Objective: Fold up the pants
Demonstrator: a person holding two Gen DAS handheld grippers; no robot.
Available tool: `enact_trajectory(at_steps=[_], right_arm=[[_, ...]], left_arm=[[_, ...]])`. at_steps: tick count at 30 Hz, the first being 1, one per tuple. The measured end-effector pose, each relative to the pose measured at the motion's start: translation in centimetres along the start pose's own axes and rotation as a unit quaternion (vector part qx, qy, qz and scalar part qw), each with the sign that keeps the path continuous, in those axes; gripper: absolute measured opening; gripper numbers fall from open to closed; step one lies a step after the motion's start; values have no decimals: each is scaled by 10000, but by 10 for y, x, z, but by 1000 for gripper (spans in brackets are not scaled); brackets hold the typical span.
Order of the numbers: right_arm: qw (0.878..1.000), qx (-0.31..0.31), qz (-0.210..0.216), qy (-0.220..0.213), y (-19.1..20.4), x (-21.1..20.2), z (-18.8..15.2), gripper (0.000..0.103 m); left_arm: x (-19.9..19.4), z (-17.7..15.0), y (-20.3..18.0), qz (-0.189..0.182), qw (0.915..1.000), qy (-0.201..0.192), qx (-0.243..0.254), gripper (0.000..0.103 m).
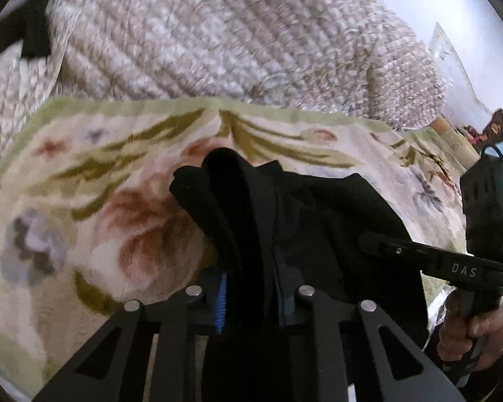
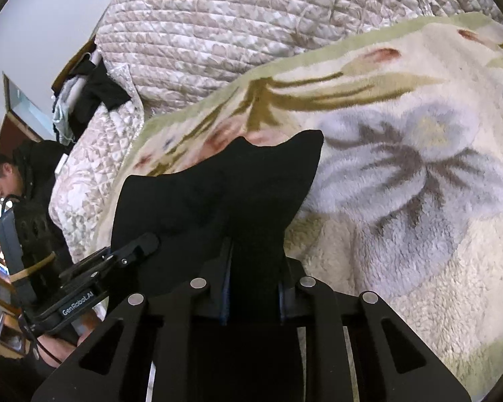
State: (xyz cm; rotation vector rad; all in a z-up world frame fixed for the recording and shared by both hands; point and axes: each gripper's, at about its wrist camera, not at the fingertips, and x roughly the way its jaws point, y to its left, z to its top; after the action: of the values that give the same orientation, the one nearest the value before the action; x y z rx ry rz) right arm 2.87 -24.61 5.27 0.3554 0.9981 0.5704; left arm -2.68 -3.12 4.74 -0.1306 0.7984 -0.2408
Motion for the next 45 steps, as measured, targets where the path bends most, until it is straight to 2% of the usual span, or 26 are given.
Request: enact_trajectory(at_steps=[3, 9, 15, 20, 29, 36, 38, 40, 42, 43, 45], right_arm=[[9996, -204, 109, -188, 18, -17, 1, 19], [9985, -335, 270, -350, 44, -33, 6, 19], [9975, -493, 361, -367, 60, -33, 13, 19], [9974, -524, 424, -240, 61, -13, 35, 15], [9966, -651, 470, -178, 64, 37, 108, 15], [9984, -468, 301, -56, 48, 94, 160, 15], [9983, -529, 246, -90, 44, 107, 171, 15], [9986, -464, 227, -76, 36, 123, 181, 16], [9992, -388, -75, 12, 22, 141, 184, 19], [9991, -363, -204, 65, 16, 145, 184, 21], [9985, -393, -374, 20, 9, 145, 180, 25]], left_arm=[[-24, 6, -10, 154, 9993, -201, 283, 23], [-46, 16, -6, 303, 9984, -322, 353, 23], [-45, 20, 13, 140, 9994, -248, 175, 23], [-32, 40, 43, -56, 9997, -240, -30, 23], [16, 106, 82, -130, 9996, -262, -15, 23], [76, 149, 107, -65, 9998, -163, -64, 23], [94, 154, 114, -12, 9998, -166, -70, 24], [116, 153, 123, 75, 9999, -35, -89, 30], [135, 145, 138, 177, 9991, 229, -302, 36], [137, 139, 145, 173, 9986, 250, -424, 41], [131, 133, 152, 121, 9985, 171, -496, 42]])
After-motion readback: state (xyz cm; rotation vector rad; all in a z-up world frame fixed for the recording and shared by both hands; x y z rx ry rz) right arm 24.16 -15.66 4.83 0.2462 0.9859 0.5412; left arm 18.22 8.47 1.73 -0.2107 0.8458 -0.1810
